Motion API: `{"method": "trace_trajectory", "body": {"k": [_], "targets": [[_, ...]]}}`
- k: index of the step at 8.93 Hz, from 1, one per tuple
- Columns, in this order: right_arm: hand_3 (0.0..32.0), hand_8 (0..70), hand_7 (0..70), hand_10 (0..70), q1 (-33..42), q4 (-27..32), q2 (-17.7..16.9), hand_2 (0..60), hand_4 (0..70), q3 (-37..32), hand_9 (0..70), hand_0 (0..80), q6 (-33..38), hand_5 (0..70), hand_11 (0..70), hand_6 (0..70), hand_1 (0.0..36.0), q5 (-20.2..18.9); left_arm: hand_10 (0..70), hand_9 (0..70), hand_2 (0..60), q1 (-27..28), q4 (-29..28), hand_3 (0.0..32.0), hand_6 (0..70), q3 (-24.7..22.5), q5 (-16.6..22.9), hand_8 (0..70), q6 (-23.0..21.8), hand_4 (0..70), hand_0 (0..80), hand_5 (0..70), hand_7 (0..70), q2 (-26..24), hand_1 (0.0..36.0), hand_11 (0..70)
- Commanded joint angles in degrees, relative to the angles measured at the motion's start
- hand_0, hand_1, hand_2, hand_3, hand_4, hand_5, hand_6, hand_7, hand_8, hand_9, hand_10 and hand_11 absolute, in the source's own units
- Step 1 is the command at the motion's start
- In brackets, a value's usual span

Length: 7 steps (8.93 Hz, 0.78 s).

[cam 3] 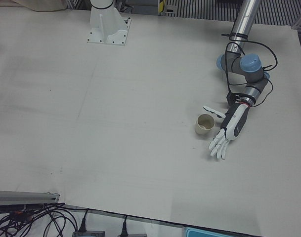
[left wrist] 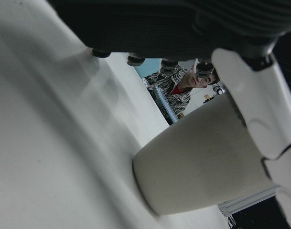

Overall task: Pour water
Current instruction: 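Close the left hand fingers around the beige mug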

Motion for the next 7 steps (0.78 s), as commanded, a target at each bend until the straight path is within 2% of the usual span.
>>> {"method": "trace_trajectory", "body": {"k": [1,5,7], "targets": [[0.0,0.3,6.8,2.8,0.1,0.0,-0.2,7.4,1.1,-0.1,0.0,46.2,0.1,47.5,5.3,3.5,11.3,0.0,0.0,0.1,3.1,0.0,0.6,16.8,0.0,-0.1,0.1,0.0,-0.2,9.4,45.6,0.0,7.6,-0.4,6.8,0.0],[0.0,0.0,5.8,2.9,0.3,0.0,-0.4,7.1,0.3,-0.2,0.0,45.9,0.1,44.2,5.5,2.9,11.2,-0.1,0.0,0.1,3.4,0.1,1.4,17.2,0.0,-1.0,0.1,0.0,-0.2,10.0,46.4,0.0,7.8,-0.4,7.9,0.0],[0.0,0.0,5.2,3.2,0.2,0.0,-1.0,7.0,0.0,-0.2,0.0,45.8,0.1,43.0,5.9,2.6,11.0,-0.1,0.0,0.1,3.0,2.9,2.3,17.4,0.0,-2.3,0.1,0.0,-0.4,10.0,46.4,0.0,7.9,-0.4,7.9,0.0]]}}
